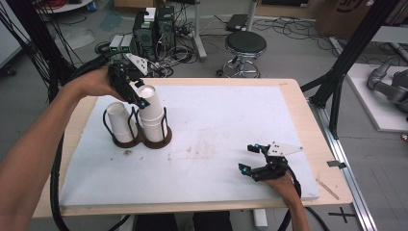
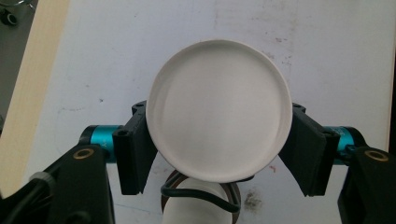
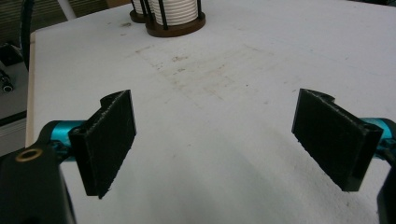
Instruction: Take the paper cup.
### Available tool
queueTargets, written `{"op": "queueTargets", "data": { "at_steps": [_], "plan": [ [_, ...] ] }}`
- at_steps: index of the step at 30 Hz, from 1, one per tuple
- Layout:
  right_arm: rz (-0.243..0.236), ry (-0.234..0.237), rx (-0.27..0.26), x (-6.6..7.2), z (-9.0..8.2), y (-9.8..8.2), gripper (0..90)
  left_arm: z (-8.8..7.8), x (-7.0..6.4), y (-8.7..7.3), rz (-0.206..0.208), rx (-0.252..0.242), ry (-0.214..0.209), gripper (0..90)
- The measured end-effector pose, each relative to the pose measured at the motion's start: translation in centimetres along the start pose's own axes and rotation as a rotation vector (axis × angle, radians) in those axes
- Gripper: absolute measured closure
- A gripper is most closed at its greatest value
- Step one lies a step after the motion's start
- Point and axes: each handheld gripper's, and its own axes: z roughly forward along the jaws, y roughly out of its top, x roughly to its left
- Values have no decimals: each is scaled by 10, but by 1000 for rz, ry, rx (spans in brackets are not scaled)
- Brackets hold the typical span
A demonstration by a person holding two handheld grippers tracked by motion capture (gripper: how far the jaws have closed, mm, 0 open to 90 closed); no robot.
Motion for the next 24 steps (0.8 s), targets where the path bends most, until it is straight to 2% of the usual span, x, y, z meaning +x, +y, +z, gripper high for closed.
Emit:
{"op": "queueTargets", "data": {
  "at_steps": [3,8,17,24],
  "plan": [
    [-2,-1,0,0,0,0,142,-7,-1,-2,-8,-29,7,330],
    [2,2,5,1,0,0,141,-15,-1,-1,-4,-44,12,332],
    [1,1,6,1,0,0,141,-36,-4,8,5,-104,19,335],
    [1,1,5,0,0,0,142,-43,-6,4,5,-113,34,336]
  ]
}}
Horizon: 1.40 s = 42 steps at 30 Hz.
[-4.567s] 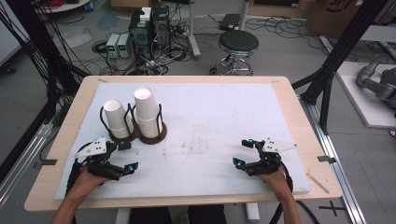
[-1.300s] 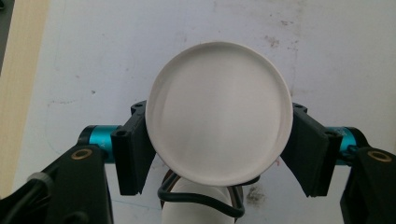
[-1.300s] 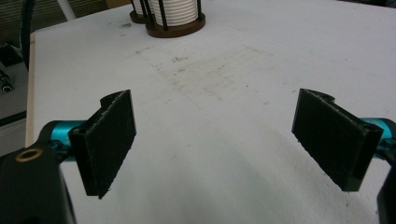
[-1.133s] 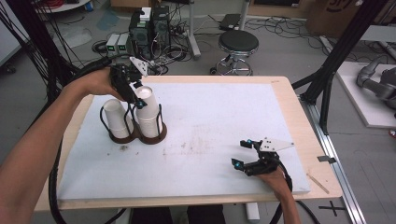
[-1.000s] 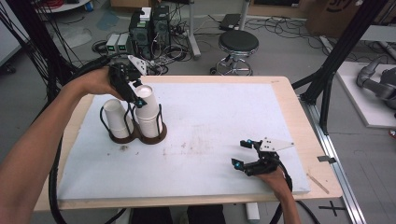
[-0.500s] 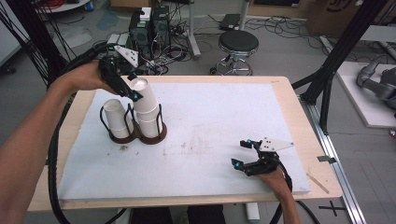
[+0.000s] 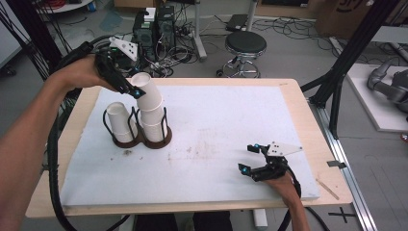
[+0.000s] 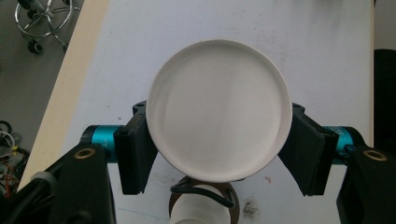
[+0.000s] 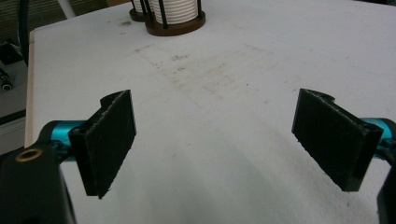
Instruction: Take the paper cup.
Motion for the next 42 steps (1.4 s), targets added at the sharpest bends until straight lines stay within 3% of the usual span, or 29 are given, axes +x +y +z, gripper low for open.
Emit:
{"op": "queueTargets", "data": {
  "at_steps": [8,9,10,12,15,18,24,26,27,30,33,35,38,39,42],
  "plan": [
    [-3,-1,1,0,0,0,142,-20,-4,1,-1,-69,33,334],
    [-6,-3,-1,0,0,0,142,-28,-5,2,-5,-100,44,335],
    [-6,-3,-1,0,0,0,142,-28,-5,2,-5,-100,44,334],
    [-4,-2,1,0,0,0,142,-41,-8,2,-5,-166,51,334],
    [-3,-1,1,0,0,0,141,-48,-12,1,-2,-195,54,334],
    [-6,-2,2,0,0,0,142,-51,-14,0,1,-201,62,334],
    [-7,-3,1,0,0,0,142,-55,-25,-6,-6,-266,63,333],
    [-6,-3,1,0,0,0,142,-55,-29,-8,-4,-291,66,334],
    [-1,-1,1,0,0,0,142,-54,-38,-11,-3,-325,62,334],
    [-4,-3,-2,0,0,0,142,-52,-47,-15,0,-347,54,334],
    [0,-2,0,1,0,0,142,-47,-66,-23,6,-374,54,333],
    [-5,-5,-7,0,-1,0,142,-47,-70,-25,7,-377,56,333],
    [-7,-5,-3,1,0,0,142,-45,-80,-33,-4,-414,55,333],
    [-11,-6,-3,1,0,0,142,-44,-86,-37,-6,-446,55,333],
    [-10,-6,0,1,0,0,142,-41,-92,-42,-7,-462,56,333]
  ]
}}
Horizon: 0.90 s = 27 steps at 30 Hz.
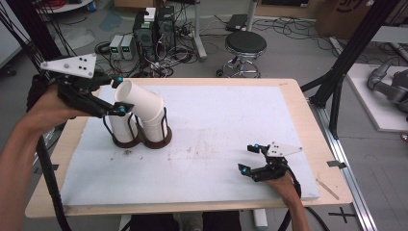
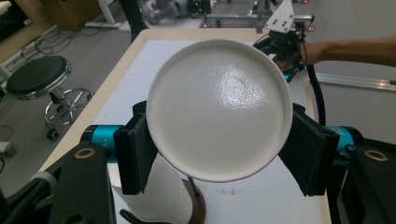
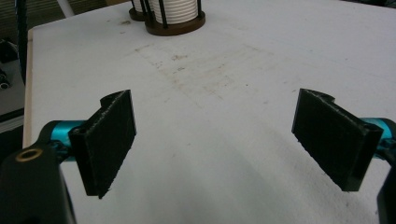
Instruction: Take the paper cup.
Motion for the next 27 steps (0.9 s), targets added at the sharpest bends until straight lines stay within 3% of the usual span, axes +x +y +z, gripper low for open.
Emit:
{"op": "queueTargets", "data": {
  "at_steps": [1,11,27],
  "plan": [
    [-1,1,2,0,0,0,142,1,-6,-6,-6,-30,-7,333],
    [0,-1,9,1,0,0,142,14,-32,-35,-22,-79,-28,333],
    [-10,-4,17,1,2,1,142,35,-51,-83,-77,-137,-52,332]
  ]
}}
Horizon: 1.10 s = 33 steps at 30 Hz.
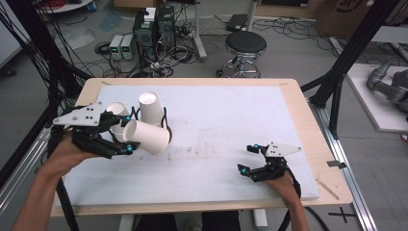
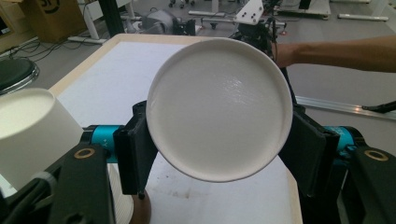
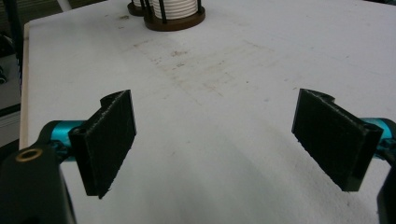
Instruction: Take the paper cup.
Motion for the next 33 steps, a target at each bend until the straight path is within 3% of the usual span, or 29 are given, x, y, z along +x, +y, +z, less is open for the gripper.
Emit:
{"op": "queueTargets", "data": {
  "at_steps": [6,14,33],
  "plan": [
    [0,0,0,0,0,0,142,7,-1,-23,-34,-19,-2,333],
    [-2,-2,2,0,0,0,142,14,0,-39,-56,-39,-4,333],
    [-4,-3,3,0,0,0,142,17,-5,-54,-29,-128,6,333]
  ]
}}
